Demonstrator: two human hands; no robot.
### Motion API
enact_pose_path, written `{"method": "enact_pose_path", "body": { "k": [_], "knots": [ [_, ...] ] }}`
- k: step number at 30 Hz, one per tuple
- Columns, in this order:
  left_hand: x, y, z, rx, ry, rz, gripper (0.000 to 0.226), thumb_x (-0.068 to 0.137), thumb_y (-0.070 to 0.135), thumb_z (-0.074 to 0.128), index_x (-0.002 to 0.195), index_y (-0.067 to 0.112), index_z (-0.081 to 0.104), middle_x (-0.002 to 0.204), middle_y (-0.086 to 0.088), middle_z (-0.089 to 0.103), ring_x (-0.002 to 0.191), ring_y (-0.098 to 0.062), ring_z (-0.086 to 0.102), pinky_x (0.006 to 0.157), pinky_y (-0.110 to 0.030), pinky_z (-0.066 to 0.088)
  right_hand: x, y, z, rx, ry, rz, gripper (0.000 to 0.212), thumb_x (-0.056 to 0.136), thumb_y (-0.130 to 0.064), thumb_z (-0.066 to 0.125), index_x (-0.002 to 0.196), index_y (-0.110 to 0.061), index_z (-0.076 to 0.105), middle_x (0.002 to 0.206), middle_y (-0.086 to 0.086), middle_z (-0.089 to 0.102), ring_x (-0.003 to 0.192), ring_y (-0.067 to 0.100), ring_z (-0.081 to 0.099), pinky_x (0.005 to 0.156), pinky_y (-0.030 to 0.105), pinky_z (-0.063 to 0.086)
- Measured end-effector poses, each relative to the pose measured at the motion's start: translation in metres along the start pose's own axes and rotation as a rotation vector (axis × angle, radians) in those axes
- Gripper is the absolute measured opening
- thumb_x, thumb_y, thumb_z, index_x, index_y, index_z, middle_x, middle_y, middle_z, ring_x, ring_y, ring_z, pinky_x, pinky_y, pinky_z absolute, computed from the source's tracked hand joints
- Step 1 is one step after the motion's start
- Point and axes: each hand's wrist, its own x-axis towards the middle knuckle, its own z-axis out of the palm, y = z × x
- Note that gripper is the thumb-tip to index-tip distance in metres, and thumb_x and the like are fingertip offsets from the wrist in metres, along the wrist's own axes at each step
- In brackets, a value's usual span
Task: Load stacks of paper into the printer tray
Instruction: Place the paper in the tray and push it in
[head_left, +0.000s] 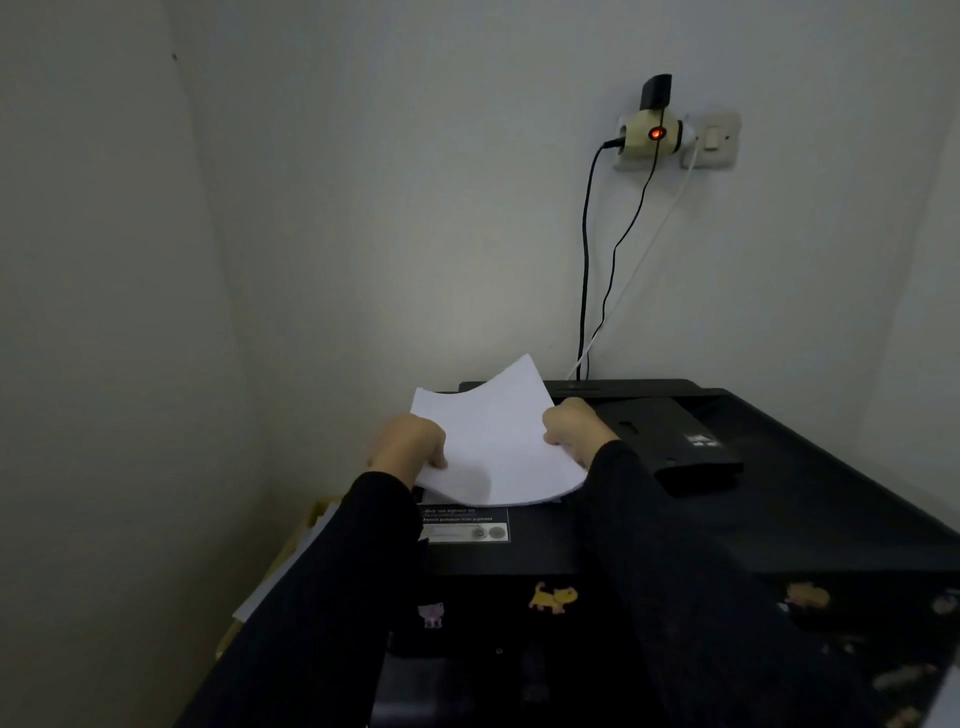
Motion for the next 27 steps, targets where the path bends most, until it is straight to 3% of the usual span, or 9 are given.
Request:
{"method": "enact_pose_path", "body": {
  "k": [2,4,6,8,10,14,19,24,27],
  "knots": [
    [-0.007,-0.006,-0.021,-0.207,0.100,0.088,0.051,0.092,0.032,0.056,0.135,0.003,0.048,0.143,-0.013,0.046,0.128,-0.032,0.047,0.107,-0.035,0.041,-0.001,-0.008,0.001,0.056,0.037,-0.014,0.034,0.093,0.003,0.038,0.124,0.013,0.048,0.108,0.021,0.058,0.109,0.034,0.057,0.083,0.036,0.046],
    [-0.014,-0.007,-0.027,-0.314,0.145,0.151,0.045,0.096,0.026,0.051,0.133,0.001,0.048,0.140,-0.016,0.048,0.120,-0.029,0.054,0.099,-0.028,0.046,-0.002,-0.013,-0.003,0.183,0.076,-0.028,0.031,0.093,0.005,0.037,0.121,0.012,0.048,0.084,0.013,0.052,0.086,0.027,0.055,0.077,0.032,0.043],
    [-0.020,-0.009,-0.033,-0.526,0.163,0.177,0.045,0.090,0.013,0.062,0.129,-0.004,0.050,0.132,-0.018,0.055,0.103,-0.026,0.062,0.086,-0.021,0.054,-0.004,-0.013,-0.008,0.305,0.154,-0.058,0.021,0.090,0.008,0.036,0.104,0.006,0.052,0.072,0.004,0.038,0.070,0.020,0.042,0.068,0.027,0.036],
    [-0.016,-0.010,-0.042,-0.711,0.210,0.175,0.062,0.073,0.004,0.078,0.127,-0.004,0.050,0.128,-0.019,0.059,0.111,-0.034,0.060,0.096,-0.036,0.052,-0.009,-0.012,-0.015,0.357,0.224,-0.152,0.021,0.086,0.010,0.035,0.093,0.009,0.055,0.079,0.009,0.049,0.066,0.019,0.045,0.058,0.023,0.038],
    [-0.025,-0.008,-0.051,-0.803,0.211,0.211,0.072,0.067,-0.005,0.080,0.130,-0.004,0.045,0.128,-0.020,0.057,0.118,-0.039,0.055,0.100,-0.043,0.047,-0.016,-0.011,-0.019,0.400,0.268,-0.285,0.026,0.085,0.011,0.038,0.101,0.009,0.059,0.089,0.011,0.058,0.075,0.022,0.053,0.056,0.022,0.042],
    [-0.044,-0.003,-0.050,-0.844,0.366,0.316,0.050,0.081,-0.010,0.063,0.123,0.000,0.039,0.121,-0.018,0.054,0.112,-0.036,0.055,0.090,-0.040,0.049,-0.036,-0.006,-0.013,0.507,0.327,-0.448,0.029,0.091,0.005,0.045,0.118,-0.003,0.052,0.105,0.004,0.057,0.094,0.019,0.055,0.077,0.026,0.044],
    [-0.053,-0.017,-0.011,-0.823,0.449,0.430,0.023,0.094,0.003,0.050,0.115,0.005,0.040,0.116,-0.016,0.055,0.108,-0.031,0.055,0.090,-0.042,0.047,-0.045,0.017,0.001,0.438,0.271,-0.401,0.047,0.092,0.003,0.044,0.137,-0.010,0.037,0.127,0.004,0.054,0.111,0.020,0.053,0.097,0.035,0.043],
    [-0.057,-0.025,0.006,-0.877,0.481,0.420,0.013,0.097,0.001,0.041,0.109,0.005,0.038,0.110,-0.010,0.051,0.104,-0.024,0.052,0.084,-0.031,0.042,-0.049,0.025,0.007,0.364,0.218,-0.379,0.043,0.096,0.000,0.040,0.138,-0.006,0.031,0.140,0.014,0.045,0.120,0.024,0.048,0.091,0.025,0.034],
    [-0.061,-0.024,0.003,-0.878,0.471,0.414,0.025,0.096,-0.007,0.039,0.119,0.000,0.038,0.114,-0.009,0.049,0.107,-0.020,0.050,0.088,-0.030,0.040,-0.051,0.024,0.008,0.347,0.244,-0.374,0.038,0.096,0.002,0.039,0.134,-0.004,0.034,0.135,0.017,0.049,0.104,0.021,0.049,0.086,0.027,0.037]
  ]
}}
